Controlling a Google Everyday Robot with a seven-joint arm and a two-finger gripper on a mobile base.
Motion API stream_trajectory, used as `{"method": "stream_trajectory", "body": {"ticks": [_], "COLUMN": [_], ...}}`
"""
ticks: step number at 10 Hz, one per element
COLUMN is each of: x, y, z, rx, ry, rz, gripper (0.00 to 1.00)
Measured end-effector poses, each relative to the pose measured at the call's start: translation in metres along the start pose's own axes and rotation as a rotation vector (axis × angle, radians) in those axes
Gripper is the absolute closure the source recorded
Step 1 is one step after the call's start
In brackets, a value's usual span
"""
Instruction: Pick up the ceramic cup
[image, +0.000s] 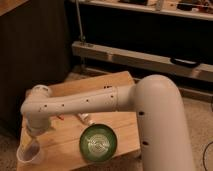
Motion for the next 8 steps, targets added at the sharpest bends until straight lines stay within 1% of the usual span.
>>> {"method": "stream_trajectory", "body": {"ticks": [1, 2, 3, 4, 5, 6, 7, 8], "x": [-0.001, 0.0, 0.001, 0.001, 0.0, -0.005, -0.003, -0.005], "y": [0.006, 0.012, 0.014, 0.016, 0.017, 0.021, 0.017, 0.018], "z": [0.009, 0.022, 0.038, 0.048, 0.053, 0.057, 0.056, 0.052], "rx": [0.007, 0.021, 0.045, 0.07, 0.087, 0.095, 0.096, 0.091], "ry": [-0.01, -0.027, -0.052, -0.061, -0.064, -0.071, -0.069, -0.06], "rz": [0.006, -0.003, -0.014, -0.017, -0.019, -0.015, -0.021, -0.019], "gripper": [0.24, 0.33, 0.45, 0.55, 0.62, 0.74, 0.85, 0.94]}}
